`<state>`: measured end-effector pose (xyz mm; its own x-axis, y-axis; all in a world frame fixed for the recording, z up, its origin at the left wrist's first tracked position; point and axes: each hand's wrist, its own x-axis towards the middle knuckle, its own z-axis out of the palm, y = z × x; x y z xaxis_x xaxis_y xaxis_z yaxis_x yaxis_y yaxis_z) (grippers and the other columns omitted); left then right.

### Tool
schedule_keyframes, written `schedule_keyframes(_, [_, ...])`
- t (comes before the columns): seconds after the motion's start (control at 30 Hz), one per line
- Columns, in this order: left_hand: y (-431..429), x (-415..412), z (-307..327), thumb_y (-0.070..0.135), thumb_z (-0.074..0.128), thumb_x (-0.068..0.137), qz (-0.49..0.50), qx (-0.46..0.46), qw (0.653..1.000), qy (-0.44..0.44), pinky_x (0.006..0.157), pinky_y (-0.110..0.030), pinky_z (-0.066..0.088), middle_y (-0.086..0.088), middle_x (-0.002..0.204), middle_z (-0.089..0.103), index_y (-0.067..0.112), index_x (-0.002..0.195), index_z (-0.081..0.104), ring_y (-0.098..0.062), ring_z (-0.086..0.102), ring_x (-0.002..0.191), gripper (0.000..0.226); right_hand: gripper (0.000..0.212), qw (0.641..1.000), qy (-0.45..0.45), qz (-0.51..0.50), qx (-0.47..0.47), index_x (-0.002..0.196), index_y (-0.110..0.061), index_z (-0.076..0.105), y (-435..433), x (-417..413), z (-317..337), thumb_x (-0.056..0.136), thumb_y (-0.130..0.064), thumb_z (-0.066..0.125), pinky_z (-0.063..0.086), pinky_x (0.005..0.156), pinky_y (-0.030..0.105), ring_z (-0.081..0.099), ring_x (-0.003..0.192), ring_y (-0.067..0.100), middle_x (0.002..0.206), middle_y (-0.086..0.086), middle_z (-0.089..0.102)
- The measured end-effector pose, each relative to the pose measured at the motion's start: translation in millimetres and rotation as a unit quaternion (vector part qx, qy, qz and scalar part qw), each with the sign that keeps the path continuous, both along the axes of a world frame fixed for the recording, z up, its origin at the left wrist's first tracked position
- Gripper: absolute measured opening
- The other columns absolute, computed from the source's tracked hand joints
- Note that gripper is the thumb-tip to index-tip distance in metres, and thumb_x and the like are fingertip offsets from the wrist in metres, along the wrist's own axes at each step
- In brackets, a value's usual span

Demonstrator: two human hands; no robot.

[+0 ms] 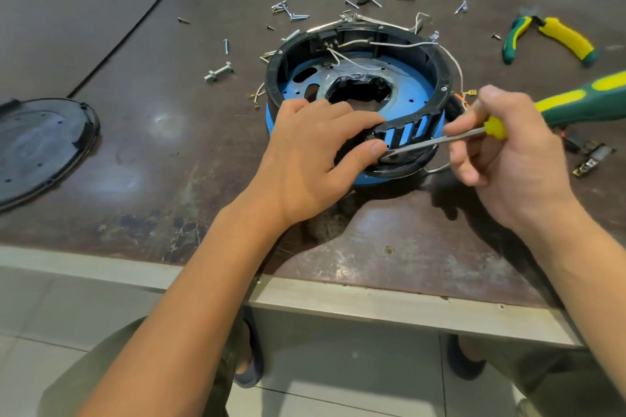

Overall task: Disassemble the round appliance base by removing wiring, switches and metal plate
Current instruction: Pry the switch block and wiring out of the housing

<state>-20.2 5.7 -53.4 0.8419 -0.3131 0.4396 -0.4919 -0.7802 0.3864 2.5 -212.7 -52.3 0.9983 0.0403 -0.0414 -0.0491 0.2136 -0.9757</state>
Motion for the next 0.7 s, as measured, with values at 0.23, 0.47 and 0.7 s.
schedule_keyframes(0.23, [0, -1, -1, 0.045, 0.042, 0.099, 0.005, 0.006, 1.000, -0.010, 0.083, -0.036, 0.031, 0.011, 0.092, 0.066, 0.023, 0.123, 0.069, -0.011, 0.055, 0.086, 0.042, 0.050, 0.995, -0.075, 0.025, 0.053, 0.058, -0.024, 0.069, 1, -3, 3, 0.097, -0.034, 0.038, 0.020, 0.037, 0.022, 0.043, 0.039, 0.013, 0.053, -0.003, 0.057])
schedule_keyframes(0.47, [0, -1, 0, 0.042, 0.046, 0.100, 0.002, 0.012, 1.000, -0.007, 0.084, -0.036, 0.031, 0.013, 0.092, 0.063, 0.023, 0.124, 0.068, -0.009, 0.053, 0.085, 0.038, 0.056, 0.991, 0.061, 0.036, 0.110, 0.057, -0.018, 0.063, 3, 10, 13, 0.105, -0.036, 0.039, 0.022, 0.032, 0.009, 0.031, 0.027, 0.008, 0.046, 0.003, 0.050])
schedule_keyframes(0.7, [1, 0, -1, 0.047, 0.046, 0.099, 0.001, 0.020, 1.000, 0.001, 0.085, -0.034, 0.029, 0.016, 0.089, 0.059, 0.023, 0.123, 0.068, -0.009, 0.051, 0.084, 0.040, 0.054, 0.989, 0.050, 0.041, 0.135, 0.061, -0.020, 0.064, -2, 11, 7, 0.105, -0.044, 0.042, 0.025, 0.032, 0.010, 0.034, 0.030, 0.008, 0.049, 0.001, 0.049])
